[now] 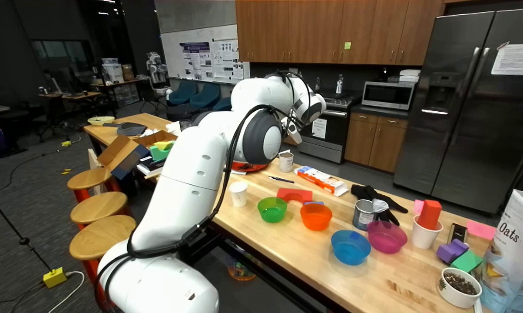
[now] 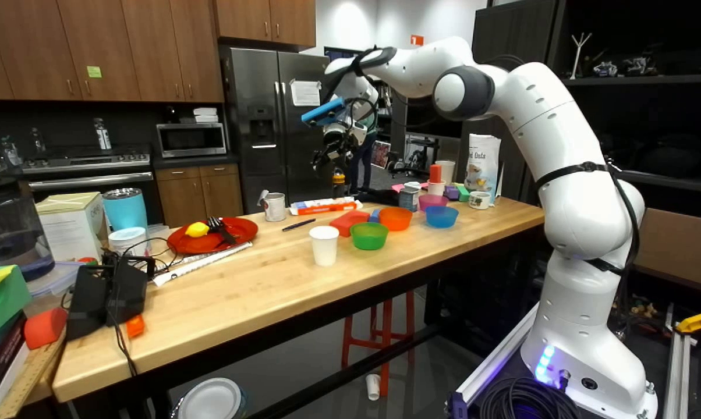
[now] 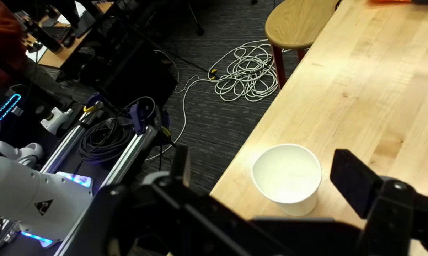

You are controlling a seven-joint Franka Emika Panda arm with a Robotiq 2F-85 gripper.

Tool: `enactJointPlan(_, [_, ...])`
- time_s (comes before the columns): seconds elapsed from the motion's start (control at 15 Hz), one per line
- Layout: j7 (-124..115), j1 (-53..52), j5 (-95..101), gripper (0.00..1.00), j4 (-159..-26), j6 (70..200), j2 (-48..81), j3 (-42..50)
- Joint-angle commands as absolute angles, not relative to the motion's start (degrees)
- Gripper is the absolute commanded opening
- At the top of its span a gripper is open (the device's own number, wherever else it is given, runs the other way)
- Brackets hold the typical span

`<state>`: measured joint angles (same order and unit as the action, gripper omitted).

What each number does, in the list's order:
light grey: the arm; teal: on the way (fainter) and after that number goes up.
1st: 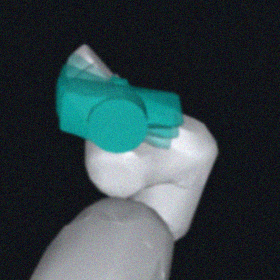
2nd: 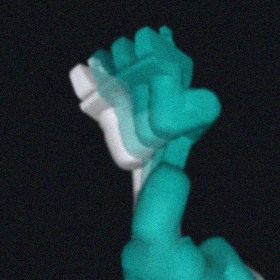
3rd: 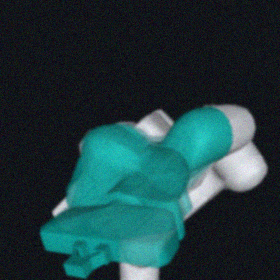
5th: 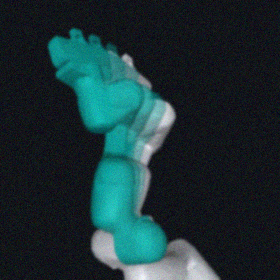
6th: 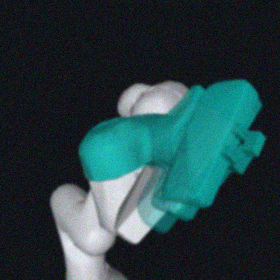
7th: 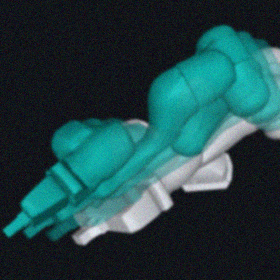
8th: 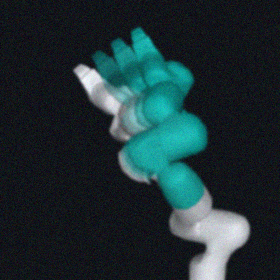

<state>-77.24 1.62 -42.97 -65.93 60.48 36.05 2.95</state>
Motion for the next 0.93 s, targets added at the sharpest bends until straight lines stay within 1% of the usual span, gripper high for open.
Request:
enactJointPlan(0.0, [-77.39, 1.87, -42.86, 1.0, -65.65, 60.34, 36.19, 2.63])
enactJointPlan(0.13, [-77.38, 1.72, -42.87, 1.0, -65.66, 60.4, 36.37, 2.52])
enactJointPlan(0.2, [-84.98, 0.96, -43.54, 1.0, -67.3, 62.24, 35.2, 3.91])
enactJointPlan(0.87, [-110.59, 1.37, -42.11, 1.0, -71.77, 69.55, 31.58, 5.76])
